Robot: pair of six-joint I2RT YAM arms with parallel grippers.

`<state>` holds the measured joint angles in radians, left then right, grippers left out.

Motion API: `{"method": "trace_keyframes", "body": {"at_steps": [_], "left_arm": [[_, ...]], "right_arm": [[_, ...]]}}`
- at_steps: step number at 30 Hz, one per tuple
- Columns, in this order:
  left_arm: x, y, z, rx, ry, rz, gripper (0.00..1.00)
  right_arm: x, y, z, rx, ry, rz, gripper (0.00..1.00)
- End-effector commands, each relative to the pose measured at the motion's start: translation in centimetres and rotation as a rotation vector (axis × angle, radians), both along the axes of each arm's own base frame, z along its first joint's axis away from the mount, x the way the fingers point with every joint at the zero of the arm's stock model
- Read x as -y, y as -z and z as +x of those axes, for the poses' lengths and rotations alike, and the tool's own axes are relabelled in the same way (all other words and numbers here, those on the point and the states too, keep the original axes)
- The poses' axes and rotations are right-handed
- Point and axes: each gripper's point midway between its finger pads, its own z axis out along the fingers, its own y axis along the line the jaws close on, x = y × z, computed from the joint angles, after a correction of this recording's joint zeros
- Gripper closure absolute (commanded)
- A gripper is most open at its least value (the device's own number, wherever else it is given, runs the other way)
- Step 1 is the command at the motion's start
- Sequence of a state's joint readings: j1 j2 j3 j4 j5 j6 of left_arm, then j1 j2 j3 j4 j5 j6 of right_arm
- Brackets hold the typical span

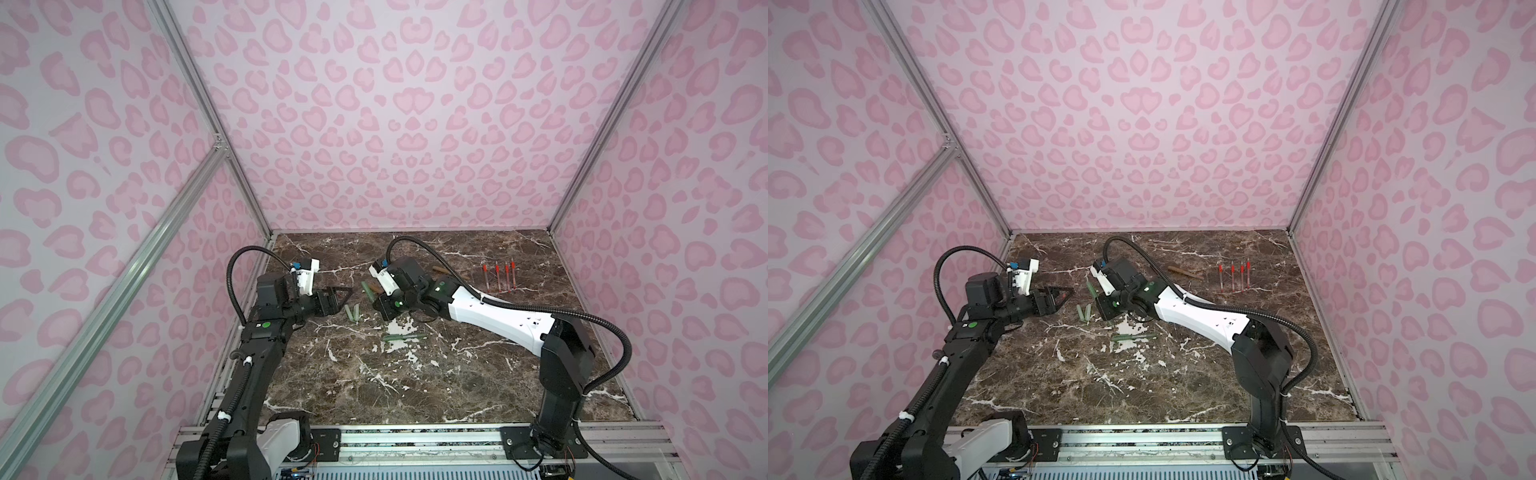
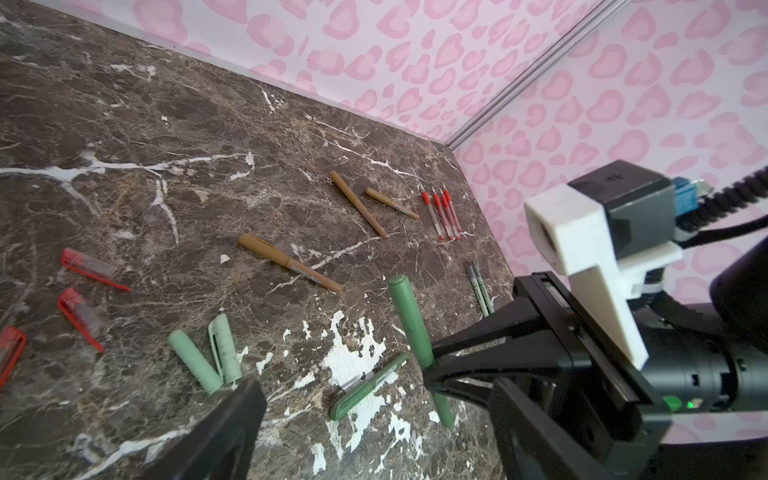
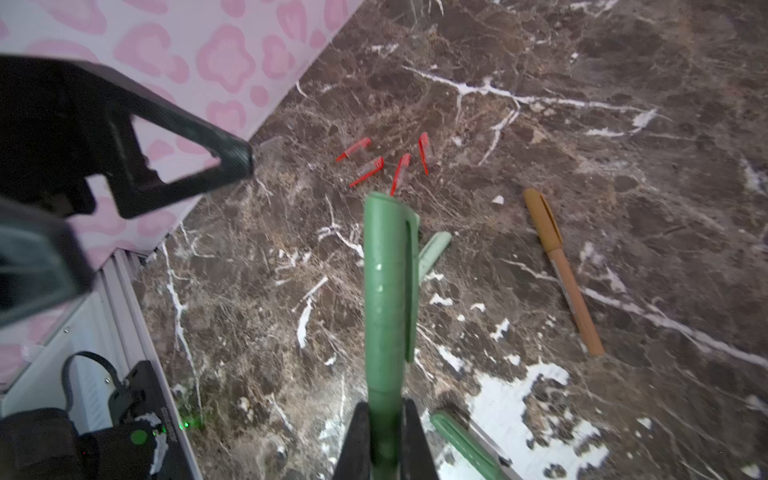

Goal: Open the pen caps
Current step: 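Bring the marker's cap into the left gripper and close the left gripper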

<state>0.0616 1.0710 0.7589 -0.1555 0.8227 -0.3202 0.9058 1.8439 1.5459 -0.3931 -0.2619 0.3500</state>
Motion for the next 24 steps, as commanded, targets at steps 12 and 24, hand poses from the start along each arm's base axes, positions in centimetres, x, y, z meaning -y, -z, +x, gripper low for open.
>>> {"method": "trace_keyframes", "body": {"at_steps": [12, 24], "left_arm": [[2.0, 0.0, 0.7, -0.008, 0.034, -0.058, 0.49], [1.8, -0.1, 1.1, -0.021, 0.004, -0.052, 0.96]], "right_arm": [[-3.6, -1.4, -1.9, 0.033, -0.022, 0.072, 1.00], [-4.8, -2.3, -2.7, 0.043, -0.057, 0.088, 1.00]]}}
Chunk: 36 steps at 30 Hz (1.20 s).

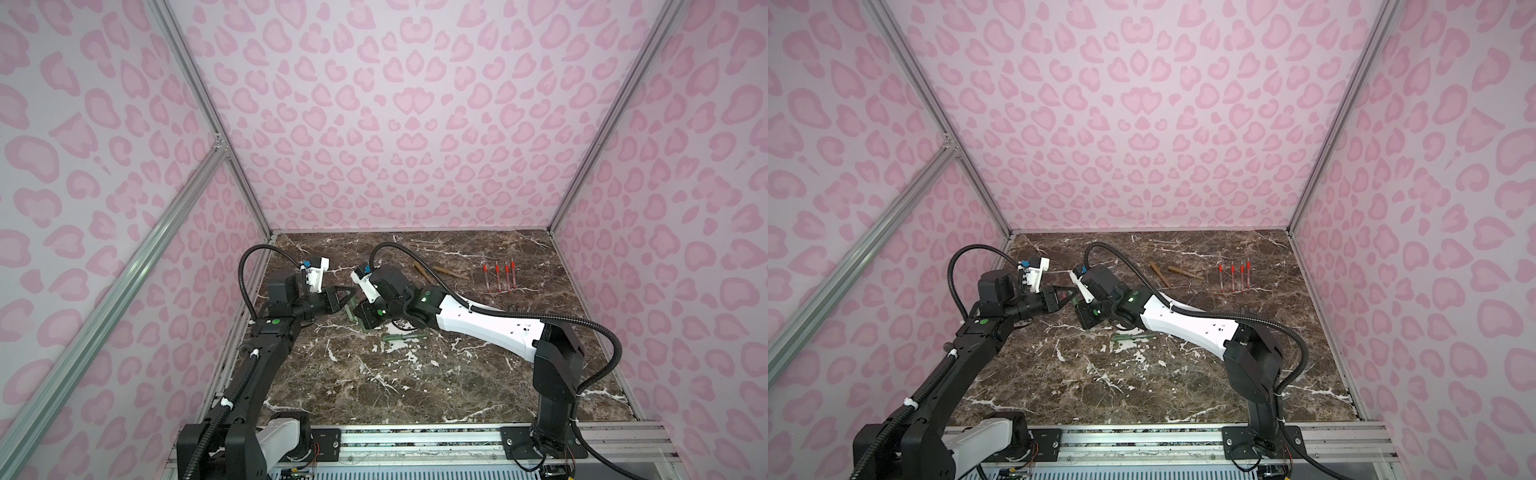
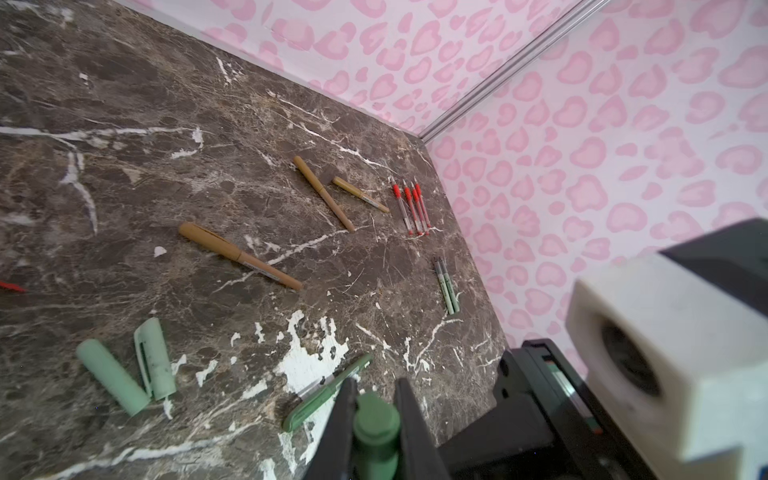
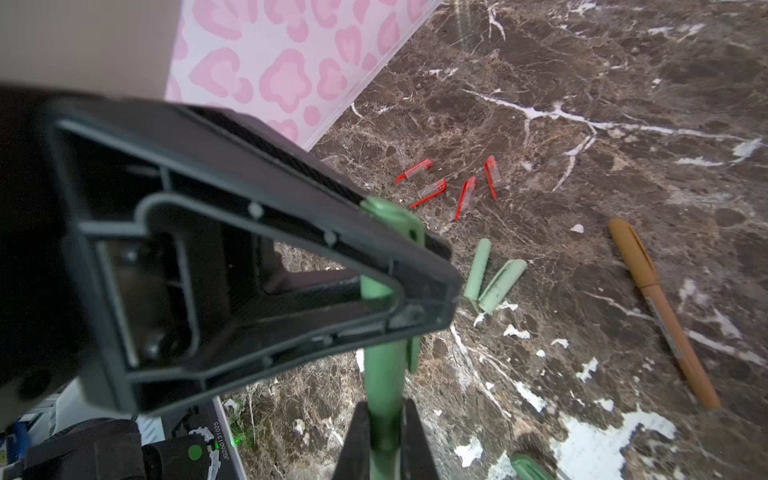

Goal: Open the pen caps
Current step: 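Bring the marker's cap into the left gripper and close the left gripper, then pull the dark-green marker body out of the cap held by the left gripper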

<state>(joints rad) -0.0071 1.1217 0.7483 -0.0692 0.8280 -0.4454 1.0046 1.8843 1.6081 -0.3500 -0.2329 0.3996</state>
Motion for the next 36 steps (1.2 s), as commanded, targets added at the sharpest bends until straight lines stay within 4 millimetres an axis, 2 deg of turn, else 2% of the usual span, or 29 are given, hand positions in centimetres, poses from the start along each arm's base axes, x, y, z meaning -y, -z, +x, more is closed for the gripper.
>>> {"method": "trace_keyframes", "body": {"at_steps": [1, 3, 7, 10, 12, 15, 19, 31, 32, 36], "left_arm": [[-0.4, -0.4, 0.7, 0.045, -0.027, 0.024, 0.96], [-0.5, -0.3, 0.7, 0.048, -0.029, 0.028, 0.96], [-0.5, -1.0, 0.7, 0.045, -0.030, 0.028, 0.96], [-0.5, -1.0, 0.6, 0.061, -0.026, 0.027, 0.96], [-0.7, -0.9, 0.7, 0.053, -0.033, 0.034, 0.96], [-0.7, -1.3, 0.7, 0.052, -0.034, 0.033, 0.96], [-0.7, -1.2, 0.8, 0.064, -0.035, 0.030, 0.96], [-1.5, -2.7, 1.0, 0.070, -0.064, 0.010, 0.96], [-1.6, -2.8, 1.0, 0.077, -0.065, 0.009, 0.96], [-1.9, -3.0, 1.3, 0.070, -0.077, 0.010, 0.96]], "right_arm": [[-0.6, -1.0, 0.1, 0.028, -0.013, 0.036, 1.00], [-0.7, -0.7, 0.2, 0.027, -0.012, 0.033, 1.00], [-0.8, -0.3, 0.0, 0.010, -0.013, 0.028, 0.85], [-0.8, 0.6, 0.0, 0.007, -0.014, 0.029, 0.82], [-0.9, 1.2, 0.0, -0.010, -0.016, 0.015, 0.83], [-1.1, 1.1, -0.1, -0.018, -0.024, 0.016, 0.93], [-1.1, 2.1, -0.1, -0.023, -0.023, 0.013, 0.99], [0.0, 4.8, -1.3, -0.064, -0.033, -0.028, 1.00], [0.6, 6.1, -1.9, -0.077, -0.034, -0.047, 1.00], [2.1, 8.5, -3.0, -0.122, -0.023, -0.086, 1.00]]}}
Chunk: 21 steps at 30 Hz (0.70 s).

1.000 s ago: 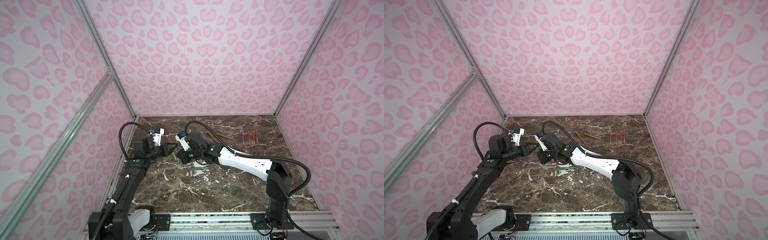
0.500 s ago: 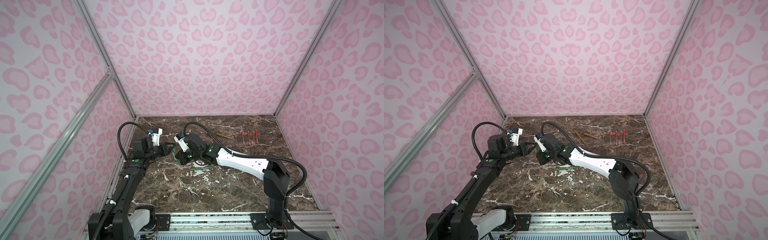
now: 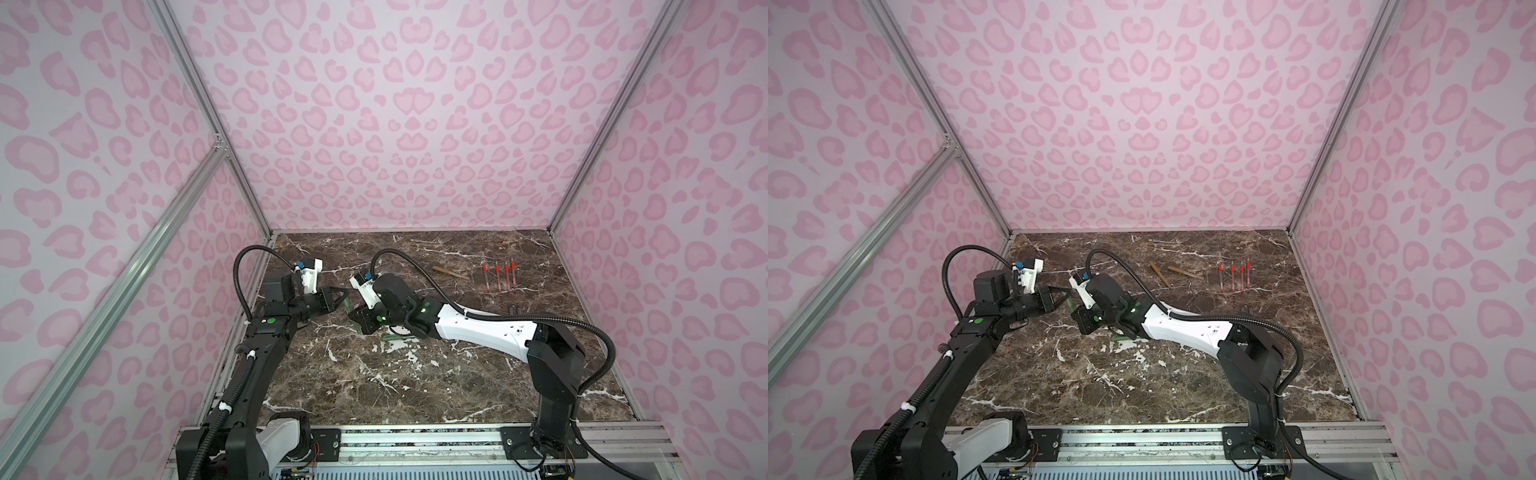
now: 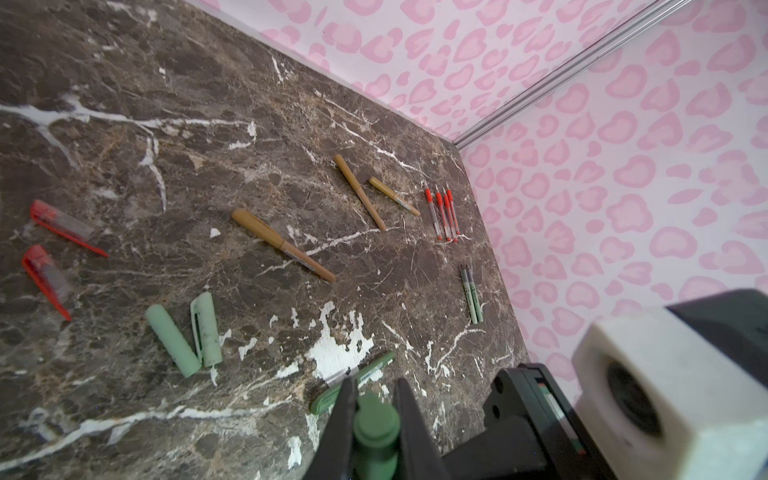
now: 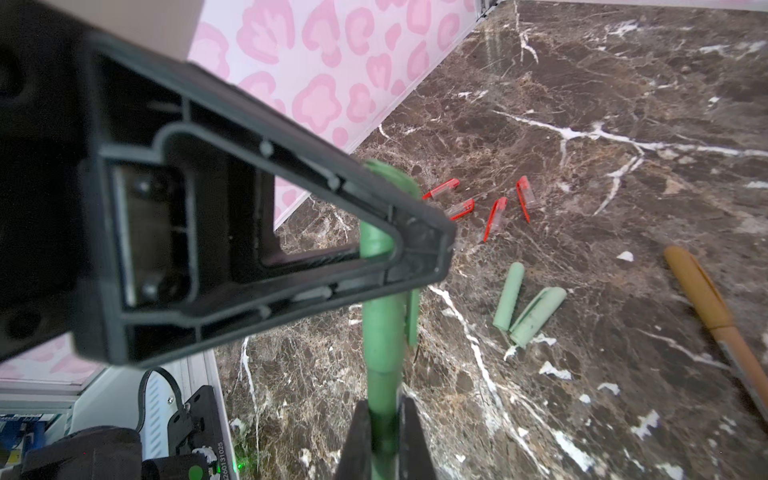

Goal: Open the pen caps
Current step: 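Pull the dark-green marker body out of the cap held by the left gripper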

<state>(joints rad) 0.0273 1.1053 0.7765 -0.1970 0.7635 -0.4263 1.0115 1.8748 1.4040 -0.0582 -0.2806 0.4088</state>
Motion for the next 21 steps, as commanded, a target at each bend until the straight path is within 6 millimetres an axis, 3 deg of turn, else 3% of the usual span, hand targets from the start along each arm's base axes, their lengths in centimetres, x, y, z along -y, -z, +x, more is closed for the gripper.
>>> {"method": "trace_keyframes", "body": {"at_steps": [1, 8, 15, 18, 21], "left_arm": [[-0.1, -4.1, 1.5, 0.140, 0.002, -0.030, 0.96], [-1.0, -5.1, 2.1, 0.151, -0.028, -0.031, 0.96], [-1.7, -5.7, 2.6, 0.151, -0.051, -0.031, 0.96], [-1.9, -5.8, 2.8, 0.145, -0.053, -0.022, 0.96], [-2.1, -4.7, 3.0, 0.142, -0.058, 0.005, 0.96]], "right_arm": [[3.5, 6.0, -2.6, -0.147, 0.010, -0.199, 1.00], [6.1, 8.1, -4.5, -0.170, 0.023, -0.247, 1.00], [8.0, 8.4, -4.9, -0.154, 0.029, -0.285, 1.00], [8.3, 7.7, -5.1, -0.152, 0.029, -0.281, 1.00], [9.7, 6.6, -4.3, -0.119, 0.064, -0.278, 1.00]]}}
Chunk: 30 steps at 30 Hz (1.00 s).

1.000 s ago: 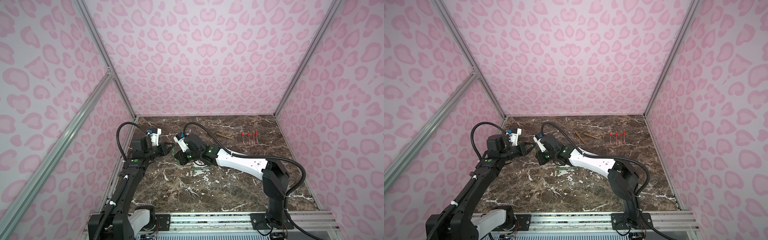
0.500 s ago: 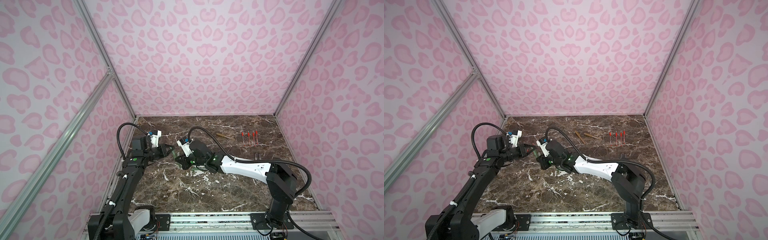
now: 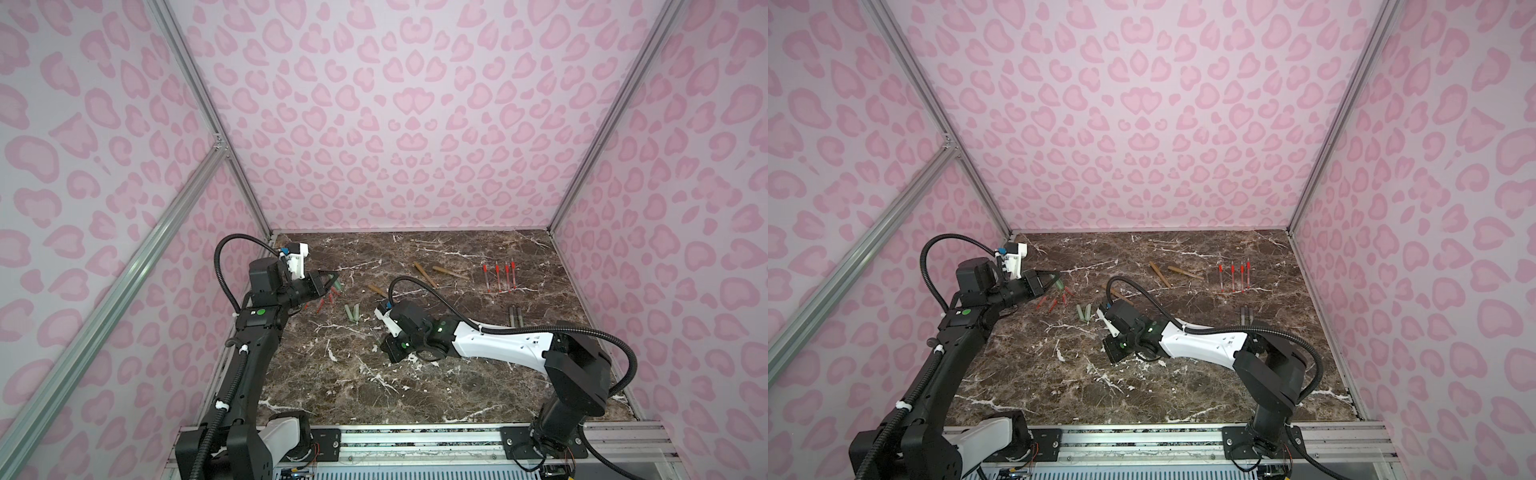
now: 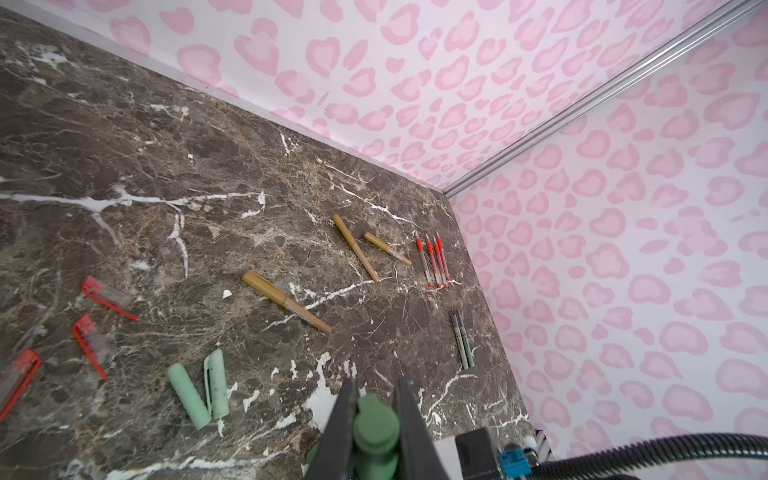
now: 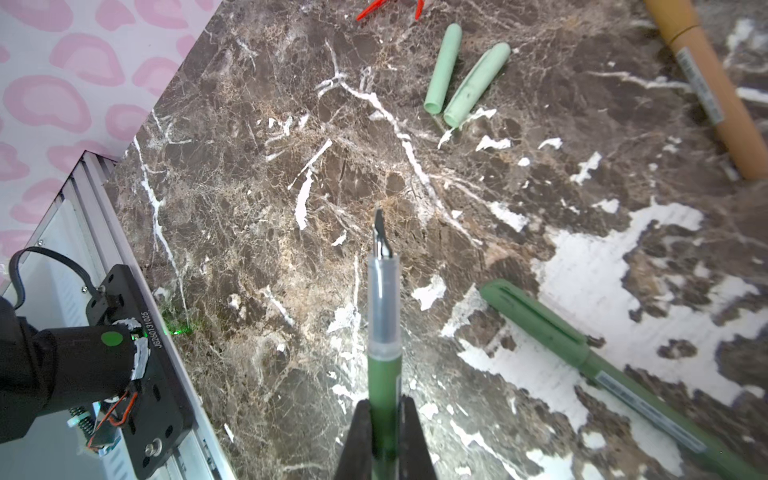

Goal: Open the pen caps
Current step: 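Pull the dark-green marker body out of the cap held by the left gripper, then carry the uncapped marker with the right gripper while the left gripper draws back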

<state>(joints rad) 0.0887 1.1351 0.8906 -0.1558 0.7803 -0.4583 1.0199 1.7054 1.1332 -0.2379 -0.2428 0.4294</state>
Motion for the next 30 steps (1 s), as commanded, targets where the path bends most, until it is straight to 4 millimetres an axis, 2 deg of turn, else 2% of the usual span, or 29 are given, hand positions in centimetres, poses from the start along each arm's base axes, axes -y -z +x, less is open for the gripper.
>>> {"method": "trace_keyframes", "body": {"at_steps": [1, 6, 11, 15, 20, 26, 30], "left_arm": [[-0.3, 0.6, 0.6, 0.024, -0.006, 0.033, 0.96], [0.4, 2.8, 1.1, -0.062, 0.018, 0.057, 0.97], [2.7, 6.8, 1.0, -0.150, 0.083, 0.200, 0.97], [3.7, 9.5, 1.1, -0.220, 0.107, 0.256, 0.97], [5.0, 12.6, 1.6, -0.326, 0.144, 0.301, 0.97], [6.4, 16.2, 2.1, -0.430, 0.182, 0.343, 0.97], [7.5, 17.8, 2.0, -0.475, 0.234, 0.405, 0.97]], "right_arm": [[1.9, -0.3, 0.9, 0.029, 0.041, -0.030, 1.00], [6.1, -1.8, 2.8, 0.029, 0.175, -0.014, 1.00], [11.2, -2.6, 4.2, 0.032, 0.297, -0.055, 1.00], [14.8, -3.2, 4.5, 0.030, 0.368, -0.077, 1.00], [20.3, -3.3, 5.0, 0.022, 0.505, -0.143, 1.00], [24.5, -2.8, 4.8, 0.024, 0.601, -0.143, 1.00], [26.5, -2.3, 4.2, -0.006, 0.644, -0.136, 1.00]]}}
